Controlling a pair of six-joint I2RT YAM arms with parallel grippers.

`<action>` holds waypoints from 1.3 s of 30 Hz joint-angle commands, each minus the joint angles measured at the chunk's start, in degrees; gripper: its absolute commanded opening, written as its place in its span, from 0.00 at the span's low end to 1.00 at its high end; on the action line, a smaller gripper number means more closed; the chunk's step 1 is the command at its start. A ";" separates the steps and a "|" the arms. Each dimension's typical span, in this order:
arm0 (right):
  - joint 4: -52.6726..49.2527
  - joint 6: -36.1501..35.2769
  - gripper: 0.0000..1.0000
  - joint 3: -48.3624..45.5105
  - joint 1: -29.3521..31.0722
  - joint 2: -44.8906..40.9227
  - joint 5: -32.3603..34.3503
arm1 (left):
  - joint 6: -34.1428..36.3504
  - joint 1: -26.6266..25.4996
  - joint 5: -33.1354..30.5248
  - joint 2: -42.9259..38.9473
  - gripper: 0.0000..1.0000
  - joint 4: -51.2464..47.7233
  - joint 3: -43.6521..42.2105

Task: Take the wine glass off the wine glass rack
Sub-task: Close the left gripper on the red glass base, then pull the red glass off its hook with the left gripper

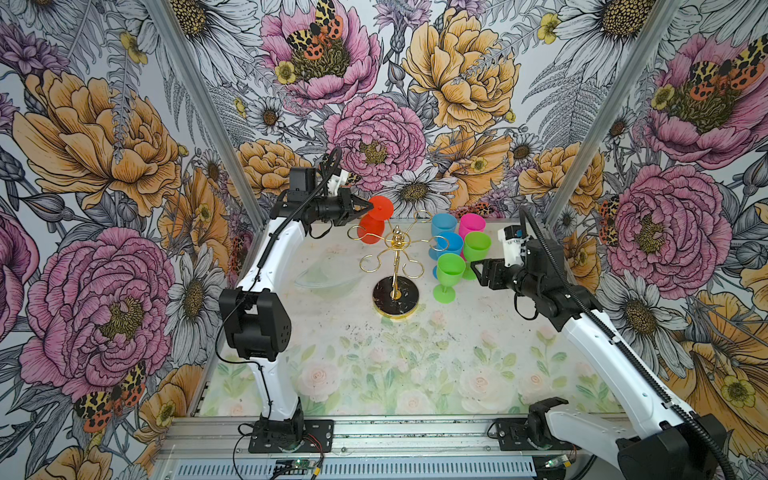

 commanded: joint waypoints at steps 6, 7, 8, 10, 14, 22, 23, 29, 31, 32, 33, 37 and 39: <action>1.71 0.81 0.73 -0.09 -0.23 0.00 -0.06 | -1.72 -1.11 2.03 -2.87 0.01 0.53 -0.77; 1.73 0.78 0.73 -0.13 -0.27 -0.07 -0.08 | -1.94 -1.30 2.27 -2.89 0.00 0.51 -0.69; 1.74 0.83 0.73 -0.14 -0.25 -0.15 -0.08 | -2.23 -1.48 2.54 -2.93 0.00 0.53 -0.58; 1.86 0.83 0.73 -0.19 -0.23 -0.16 -0.08 | -2.78 -1.88 2.82 -2.87 0.00 0.54 -0.07; 1.86 0.94 0.73 -0.31 -0.23 -0.25 -0.17 | -3.37 -2.61 3.23 -3.08 0.00 0.53 0.63; 1.86 0.94 0.73 -0.31 -0.23 -0.42 -0.25 | -4.56 -3.25 4.62 -2.91 0.00 0.53 1.53; 1.86 0.99 0.73 -0.31 -0.23 -0.36 -0.21 | -4.64 -3.25 4.71 -2.86 0.00 0.53 1.50; 1.86 0.95 0.73 -0.40 -0.27 -0.60 -0.15 | -5.30 -3.34 5.06 -2.37 0.00 0.53 2.19; 1.87 0.95 0.73 -0.40 -0.23 -0.60 -0.17 | -5.69 -3.29 5.47 -1.93 0.00 0.51 2.64; 1.89 0.96 0.73 -0.47 -0.23 -0.68 -0.17 | -5.83 -3.34 5.55 -1.83 0.00 0.53 2.85; 1.82 0.99 0.73 -0.52 -0.23 -0.66 -0.17 | -6.01 -3.41 5.69 -1.61 0.00 0.53 3.11; 1.85 0.87 0.73 -0.66 -0.23 -0.97 -0.05 | -6.66 -3.65 6.50 -0.85 0.00 0.52 3.83; 1.89 0.83 0.73 -0.73 -0.23 -1.04 0.01 | -7.01 -3.90 7.23 -0.28 0.00 0.51 4.24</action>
